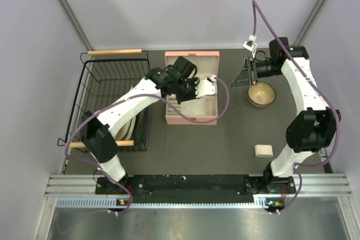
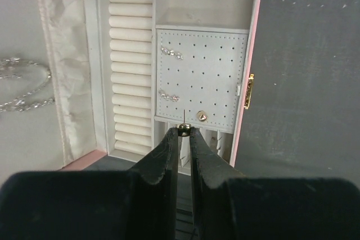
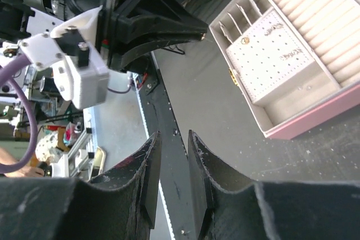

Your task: Organize the mixed jewelry

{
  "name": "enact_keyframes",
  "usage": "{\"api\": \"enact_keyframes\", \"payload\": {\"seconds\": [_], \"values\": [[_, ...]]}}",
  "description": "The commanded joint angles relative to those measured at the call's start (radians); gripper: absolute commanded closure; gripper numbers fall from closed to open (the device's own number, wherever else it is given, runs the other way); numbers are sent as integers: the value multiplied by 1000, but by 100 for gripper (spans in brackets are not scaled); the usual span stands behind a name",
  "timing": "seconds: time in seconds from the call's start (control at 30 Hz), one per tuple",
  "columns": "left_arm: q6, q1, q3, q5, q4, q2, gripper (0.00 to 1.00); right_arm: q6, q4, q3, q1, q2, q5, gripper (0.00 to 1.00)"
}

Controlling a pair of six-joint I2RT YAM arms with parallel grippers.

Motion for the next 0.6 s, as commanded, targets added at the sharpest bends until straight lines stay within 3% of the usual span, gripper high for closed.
{"api": "enact_keyframes", "payload": {"seconds": [0.0, 0.57], "values": [[-7, 5, 79, -42, 4, 71, 100, -32, 51, -30, -30, -63, 26, 74], [22, 5, 81, -79, -13, 185, 100, 5, 158, -148, -32, -187, 152, 75]]}}
